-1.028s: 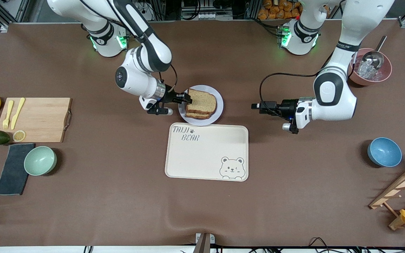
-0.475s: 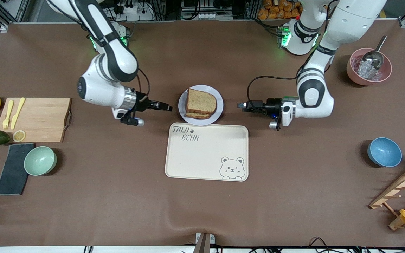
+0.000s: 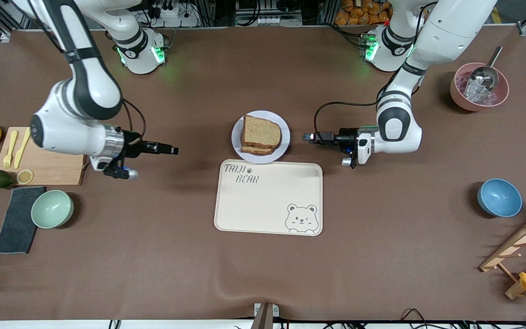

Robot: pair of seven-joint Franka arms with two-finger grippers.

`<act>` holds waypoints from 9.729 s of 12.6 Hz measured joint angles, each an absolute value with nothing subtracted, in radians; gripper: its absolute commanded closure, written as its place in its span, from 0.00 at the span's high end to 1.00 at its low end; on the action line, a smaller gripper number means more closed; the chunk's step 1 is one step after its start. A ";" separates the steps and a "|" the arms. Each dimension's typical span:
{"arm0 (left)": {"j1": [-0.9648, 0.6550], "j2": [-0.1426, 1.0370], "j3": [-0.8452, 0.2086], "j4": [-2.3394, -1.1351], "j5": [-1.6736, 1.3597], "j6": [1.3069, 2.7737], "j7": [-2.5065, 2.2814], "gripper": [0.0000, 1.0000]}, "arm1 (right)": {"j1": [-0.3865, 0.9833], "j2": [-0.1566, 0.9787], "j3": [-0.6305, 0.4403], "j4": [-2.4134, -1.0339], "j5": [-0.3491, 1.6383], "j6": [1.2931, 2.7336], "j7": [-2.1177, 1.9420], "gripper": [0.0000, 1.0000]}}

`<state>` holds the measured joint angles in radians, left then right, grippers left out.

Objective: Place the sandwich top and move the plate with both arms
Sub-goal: 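Open the right gripper and withdraw it while the left gripper grips the plate rim, then slide the plate with the left gripper onto the bear tray, then open the left gripper and release the plate rim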

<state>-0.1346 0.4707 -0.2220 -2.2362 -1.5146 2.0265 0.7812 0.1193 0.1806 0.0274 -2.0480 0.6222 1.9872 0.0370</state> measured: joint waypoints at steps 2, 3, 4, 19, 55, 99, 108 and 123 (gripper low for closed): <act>-0.147 0.494 -0.222 -2.245 -1.528 2.037 0.842 1.00 | 0.102 0.181 0.028 -2.037 0.600 1.970 0.037 0.84; -0.148 0.512 -0.222 -2.252 -1.547 2.038 0.883 1.00 | 0.101 0.181 0.028 -2.035 0.594 1.970 0.037 0.86; -0.148 0.529 -0.222 -2.256 -1.565 2.039 0.914 1.00 | 0.099 0.181 0.028 -2.032 0.581 1.970 0.037 0.87; -0.216 0.610 -0.229 -2.262 -1.731 2.039 1.069 0.60 | -0.024 0.074 0.029 -1.778 0.139 1.762 0.027 1.00; -0.258 0.653 -0.304 -2.149 -1.813 2.087 1.181 0.00 | -0.042 0.036 0.037 -1.603 -0.007 1.718 0.024 1.00; -0.106 0.859 -0.247 -1.771 -1.714 2.091 0.966 1.00 | -0.050 0.059 0.033 -1.587 -0.010 1.672 0.025 1.00; -0.133 0.812 -0.248 -1.767 -1.656 2.105 0.800 1.00 | -0.050 0.060 0.033 -1.587 -0.010 1.674 0.025 1.00; -0.111 0.642 -0.230 -1.760 -1.218 2.121 0.374 1.00 | -0.050 0.064 0.033 -1.587 -0.010 1.674 0.025 1.00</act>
